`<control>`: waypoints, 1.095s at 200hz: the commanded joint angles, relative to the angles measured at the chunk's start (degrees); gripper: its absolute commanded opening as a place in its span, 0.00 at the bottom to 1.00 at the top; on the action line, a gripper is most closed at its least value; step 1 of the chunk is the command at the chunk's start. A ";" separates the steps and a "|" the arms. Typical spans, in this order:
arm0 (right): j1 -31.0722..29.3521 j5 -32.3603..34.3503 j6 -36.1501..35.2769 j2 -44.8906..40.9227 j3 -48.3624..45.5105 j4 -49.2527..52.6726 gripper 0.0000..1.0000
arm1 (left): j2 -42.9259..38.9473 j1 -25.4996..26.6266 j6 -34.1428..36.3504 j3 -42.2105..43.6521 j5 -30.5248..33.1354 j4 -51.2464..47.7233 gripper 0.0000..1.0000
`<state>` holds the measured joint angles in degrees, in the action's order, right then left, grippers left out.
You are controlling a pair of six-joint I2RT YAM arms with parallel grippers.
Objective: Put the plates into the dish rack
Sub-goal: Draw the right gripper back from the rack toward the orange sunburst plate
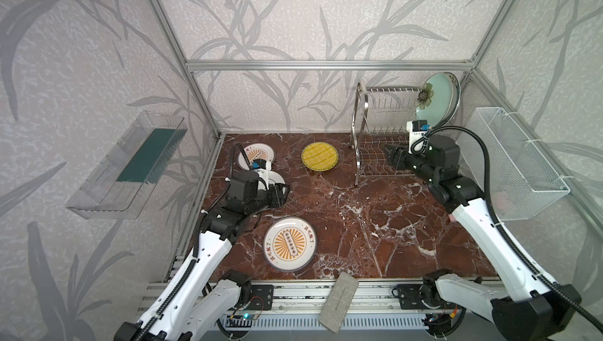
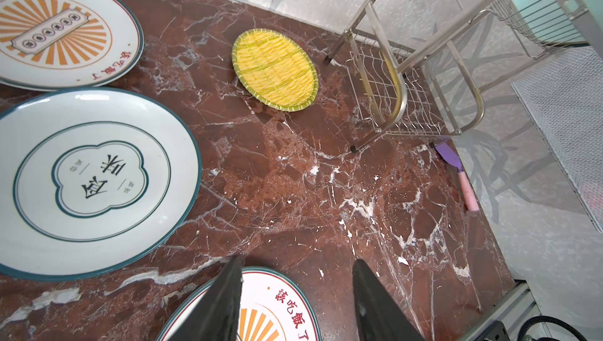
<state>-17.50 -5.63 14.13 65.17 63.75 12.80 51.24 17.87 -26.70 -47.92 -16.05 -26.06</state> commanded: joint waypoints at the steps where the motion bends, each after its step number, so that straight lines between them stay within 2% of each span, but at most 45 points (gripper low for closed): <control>1: -3.16 1.13 2.77 -0.37 -2.76 -5.47 0.66 | 0.43 -0.20 -1.16 0.47 1.75 0.60 0.53; 38: -8.14 1.41 5.07 2.47 -8.10 -8.12 0.64 | 0.22 -0.25 -3.61 4.66 2.45 3.22 0.53; 91: -12.73 -1.14 11.81 4.53 -20.28 -18.73 0.63 | 2.91 -0.11 -9.43 10.35 0.95 10.77 0.53; 128: -16.15 -3.10 14.60 8.80 -22.82 -20.76 0.62 | 5.42 0.15 -11.62 13.02 0.70 13.44 0.53; 219: -22.08 -11.30 25.34 22.75 -26.58 -35.49 0.60 | 8.41 1.46 -13.29 16.72 3.13 16.06 0.53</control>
<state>-37.60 -14.13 35.77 86.08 37.41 -16.71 59.05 18.76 -38.85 -31.79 -14.55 -11.75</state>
